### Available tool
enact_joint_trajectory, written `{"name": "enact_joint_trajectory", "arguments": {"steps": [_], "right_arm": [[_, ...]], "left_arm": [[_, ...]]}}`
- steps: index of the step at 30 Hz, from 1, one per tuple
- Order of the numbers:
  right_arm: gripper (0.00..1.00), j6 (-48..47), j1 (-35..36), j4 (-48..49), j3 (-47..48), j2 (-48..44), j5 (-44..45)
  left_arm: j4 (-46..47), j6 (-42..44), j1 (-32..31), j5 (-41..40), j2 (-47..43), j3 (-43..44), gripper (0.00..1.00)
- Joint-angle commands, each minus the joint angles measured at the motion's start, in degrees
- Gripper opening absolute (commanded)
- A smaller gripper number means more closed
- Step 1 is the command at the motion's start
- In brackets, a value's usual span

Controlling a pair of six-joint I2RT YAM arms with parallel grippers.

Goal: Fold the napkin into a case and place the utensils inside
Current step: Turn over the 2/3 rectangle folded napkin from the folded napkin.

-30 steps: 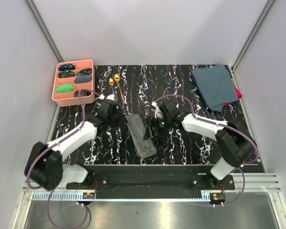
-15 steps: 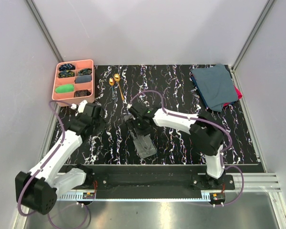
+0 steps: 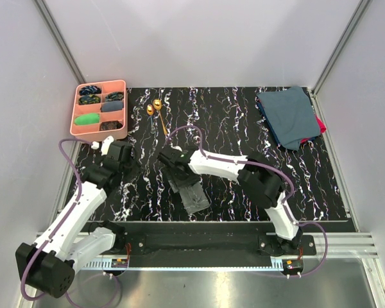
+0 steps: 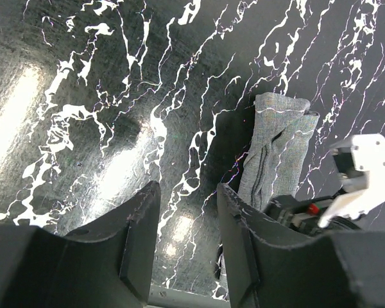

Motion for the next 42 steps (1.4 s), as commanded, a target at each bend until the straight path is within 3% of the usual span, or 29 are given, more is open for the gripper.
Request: {"name": "enact_joint_trajectory", "arguments": {"steps": [1, 8, 15, 19, 21, 23, 24, 25, 30, 34, 38, 42], "right_arm": [[0.70, 3.8, 2.1, -4.0, 3.8, 3.4, 6.2], [0.64, 7.5, 4.8, -8.9, 6.5, 8.0, 14.7], [0.34, 8.3, 5.3, -10.0, 7.7, 6.4, 18.8], [0.14, 6.5, 5.3, -8.7, 10.5, 4.2, 14.4], [0.09, 5.7, 4.9, -7.2, 10.7, 1.3, 8.0], [0.06, 6.4, 3.5, -0.7, 8.5, -3.2, -0.3], [0.05, 7.0, 1.2, 2.8, 4.1, -4.9, -10.8], [0.05, 7.7, -0.1, 10.7, 1.6, -6.6, -15.4], [0.04, 14.7, -7.4, 31.1, -12.6, -13.0, -37.7], [0.04, 21.7, -10.4, 52.4, -20.1, -12.6, -48.8], [0.04, 28.1, -12.8, 66.2, -26.4, -9.9, -54.0], [0.04, 35.5, -15.3, 85.9, -34.0, -6.9, -59.7]], "left_arm": [[0.9, -0.3, 0.5, 0.7, -1.4, -0.9, 0.44], [0.2, -1.2, 0.8, 0.7, -3.5, -1.8, 0.46], [0.0, -0.7, 0.9, 1.0, -5.0, -2.0, 0.46], [0.0, 0.4, 0.9, 1.4, -5.2, -2.0, 0.46], [0.1, 1.6, 1.0, 1.6, -5.1, -1.9, 0.46], [0.1, 2.5, 1.0, 1.8, -5.2, -1.7, 0.46], [0.1, 3.3, 1.2, 1.8, -5.3, -1.7, 0.46], [0.3, 3.9, 1.3, 2.0, -5.4, -1.7, 0.46], [2.1, 7.3, 1.6, 4.2, -5.5, -1.9, 0.45], [6.5, 8.8, 1.6, 9.6, -4.3, -3.0, 0.44], [11.3, 10.2, 1.6, 15.0, -2.2, -4.4, 0.43], [15.3, 10.4, 1.6, 16.1, 0.0, -5.6, 0.42]]}}
